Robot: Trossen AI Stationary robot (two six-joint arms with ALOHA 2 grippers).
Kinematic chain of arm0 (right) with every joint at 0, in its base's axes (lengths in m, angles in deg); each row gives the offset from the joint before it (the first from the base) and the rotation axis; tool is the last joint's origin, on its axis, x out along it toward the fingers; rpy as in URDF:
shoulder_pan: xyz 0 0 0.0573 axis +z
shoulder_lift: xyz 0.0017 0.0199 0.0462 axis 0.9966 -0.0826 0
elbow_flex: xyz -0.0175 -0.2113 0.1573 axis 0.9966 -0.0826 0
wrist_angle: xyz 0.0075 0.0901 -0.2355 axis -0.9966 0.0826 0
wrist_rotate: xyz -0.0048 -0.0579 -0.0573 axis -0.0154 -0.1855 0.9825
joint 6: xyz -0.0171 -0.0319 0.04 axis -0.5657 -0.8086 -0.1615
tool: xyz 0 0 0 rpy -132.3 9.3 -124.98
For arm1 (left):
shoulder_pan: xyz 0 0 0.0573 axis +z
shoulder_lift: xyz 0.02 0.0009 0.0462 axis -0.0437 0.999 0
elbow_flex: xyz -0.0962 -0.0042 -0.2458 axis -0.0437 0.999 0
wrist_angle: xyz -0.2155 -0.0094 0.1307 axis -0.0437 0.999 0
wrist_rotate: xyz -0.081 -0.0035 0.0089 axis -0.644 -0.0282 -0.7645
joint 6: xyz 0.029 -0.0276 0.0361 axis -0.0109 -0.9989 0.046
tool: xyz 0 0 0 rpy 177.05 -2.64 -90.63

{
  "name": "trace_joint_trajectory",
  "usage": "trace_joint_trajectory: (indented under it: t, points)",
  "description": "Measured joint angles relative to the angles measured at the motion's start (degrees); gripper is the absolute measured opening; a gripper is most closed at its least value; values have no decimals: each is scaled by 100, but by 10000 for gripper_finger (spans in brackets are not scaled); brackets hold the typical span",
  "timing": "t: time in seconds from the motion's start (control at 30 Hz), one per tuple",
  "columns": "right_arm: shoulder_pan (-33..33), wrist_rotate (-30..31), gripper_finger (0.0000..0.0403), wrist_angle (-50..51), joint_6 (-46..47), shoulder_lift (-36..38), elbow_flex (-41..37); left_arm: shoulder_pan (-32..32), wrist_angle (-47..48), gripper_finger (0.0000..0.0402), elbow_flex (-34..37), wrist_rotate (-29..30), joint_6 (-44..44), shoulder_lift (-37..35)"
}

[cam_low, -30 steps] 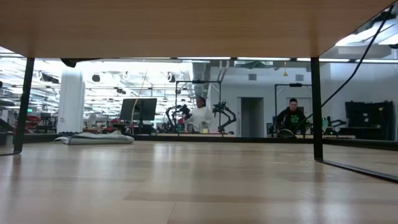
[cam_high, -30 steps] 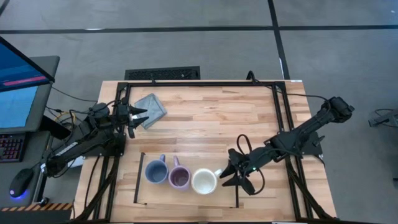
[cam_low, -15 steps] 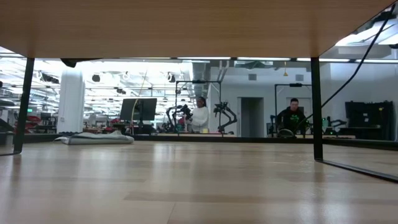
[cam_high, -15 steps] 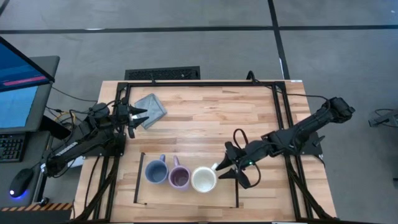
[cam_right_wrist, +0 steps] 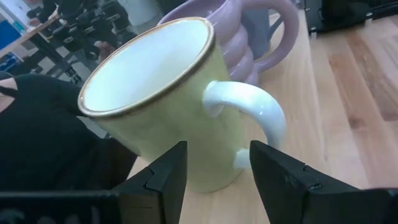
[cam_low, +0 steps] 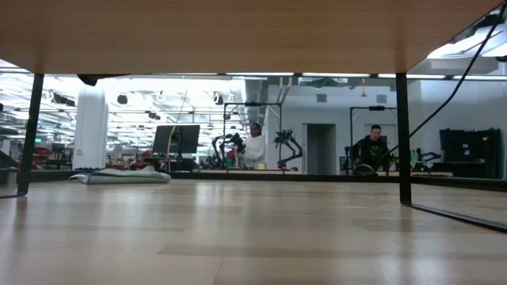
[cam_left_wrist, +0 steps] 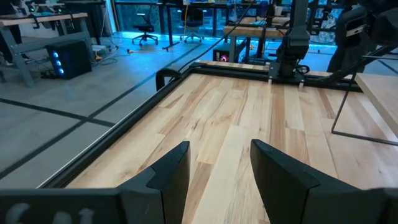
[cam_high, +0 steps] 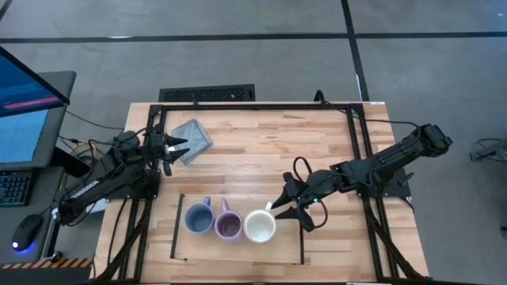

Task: Stack small to large cups/mugs on shelf
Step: Adjust the green mug on the shelf, then return to Home Position

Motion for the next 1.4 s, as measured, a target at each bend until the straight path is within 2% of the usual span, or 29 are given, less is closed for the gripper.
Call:
trace_joint_trajectory:
  t: [0.5,1.03,1.23,1.4]
  points:
    - [-265,-276,196,3,-290,0,0,2,2,159,0,-2,0,2]
    - [-760,-276,196,534,-460,4,0,2,1,159,0,0,1,2]
    - [-1003,-276,196,829,-838,173,0,1,-42,159,0,0,28,2]
    - [-1204,-274,196,1017,-1575,655,2,0,-57,159,0,0,43,2]
